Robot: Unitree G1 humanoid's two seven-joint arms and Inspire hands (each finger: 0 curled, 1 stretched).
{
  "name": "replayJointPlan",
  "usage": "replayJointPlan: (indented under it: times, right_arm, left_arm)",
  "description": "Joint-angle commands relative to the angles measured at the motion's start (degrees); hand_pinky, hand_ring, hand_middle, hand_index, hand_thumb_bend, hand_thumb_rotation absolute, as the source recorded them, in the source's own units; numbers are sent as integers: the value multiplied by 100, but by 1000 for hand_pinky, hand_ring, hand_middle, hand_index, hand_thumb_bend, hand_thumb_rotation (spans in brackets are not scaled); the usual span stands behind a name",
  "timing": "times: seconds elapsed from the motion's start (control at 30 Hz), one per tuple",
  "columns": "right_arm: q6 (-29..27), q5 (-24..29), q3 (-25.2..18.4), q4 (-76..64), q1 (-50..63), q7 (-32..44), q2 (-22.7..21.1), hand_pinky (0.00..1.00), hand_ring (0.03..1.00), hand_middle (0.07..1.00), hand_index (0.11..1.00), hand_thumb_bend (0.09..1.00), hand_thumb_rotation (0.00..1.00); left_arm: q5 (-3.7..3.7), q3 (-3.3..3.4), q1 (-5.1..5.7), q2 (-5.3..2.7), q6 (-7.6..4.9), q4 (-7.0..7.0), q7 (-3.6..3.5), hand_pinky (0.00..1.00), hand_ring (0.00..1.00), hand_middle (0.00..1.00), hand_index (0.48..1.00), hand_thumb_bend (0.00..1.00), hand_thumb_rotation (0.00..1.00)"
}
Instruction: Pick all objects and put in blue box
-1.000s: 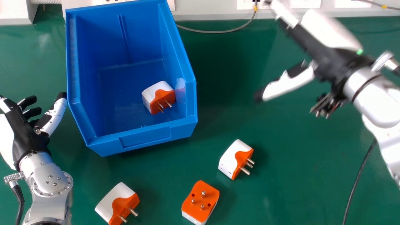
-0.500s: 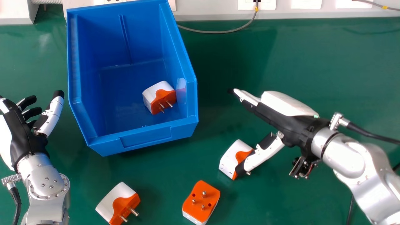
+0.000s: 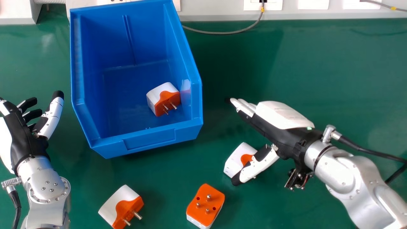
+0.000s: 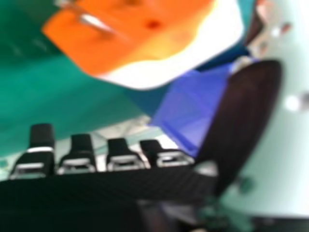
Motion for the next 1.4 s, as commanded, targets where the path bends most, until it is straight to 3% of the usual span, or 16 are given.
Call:
replayJointPlan:
  times: [0.0,0.1,0.3,0.53,0.7,0.8,0.83,0.9,1.1,1.37]
  right_arm:
    - [-158,-113,41,160,-88,-343,65,880,968,998,998,988,394]
    - [-444,-260,167,604,-174,-740,112,875,963,995,994,986,393]
    - [-907,-491,288,1293,-387,-1496,149,847,940,978,976,964,365]
    - [-982,-984,489,1792,-516,-2484,185,782,870,925,908,931,228]
    - [-929,-1077,601,1970,-590,-2663,186,710,803,874,847,904,145]
    - [-1138,-972,612,2085,-651,-2742,157,572,692,784,750,814,59]
    - [-1232,-929,605,2130,-671,-2789,150,528,655,756,731,746,47]
    - [-1360,-884,597,2207,-704,-2861,147,528,655,756,731,746,47]
    - [-1702,-720,535,2440,-757,-3086,206,394,525,615,624,595,19]
    - [-1908,-711,552,2627,-821,-3276,235,362,495,586,589,558,12]
  left_arm:
    - [-11,11,14,45,50,15,-62,604,737,799,867,652,466]
    - [-9,13,25,51,47,11,-77,605,738,800,868,652,468]
    - [49,-19,41,60,89,-36,-5,605,740,803,871,654,472]
    - [62,-32,63,76,93,-72,-8,602,739,803,873,653,473]
    - [37,-15,72,88,91,-80,-42,603,739,803,873,651,473]
    - [45,-18,70,96,88,-80,-36,603,740,805,874,647,473]
    - [44,-17,72,95,88,-88,-37,602,740,805,874,647,473]
    - [44,-17,78,95,86,-99,-39,602,740,805,874,647,473]
    - [30,-3,58,100,46,-29,-41,602,742,807,874,645,471]
    - [13,9,72,108,61,-68,-67,601,743,808,875,645,471]
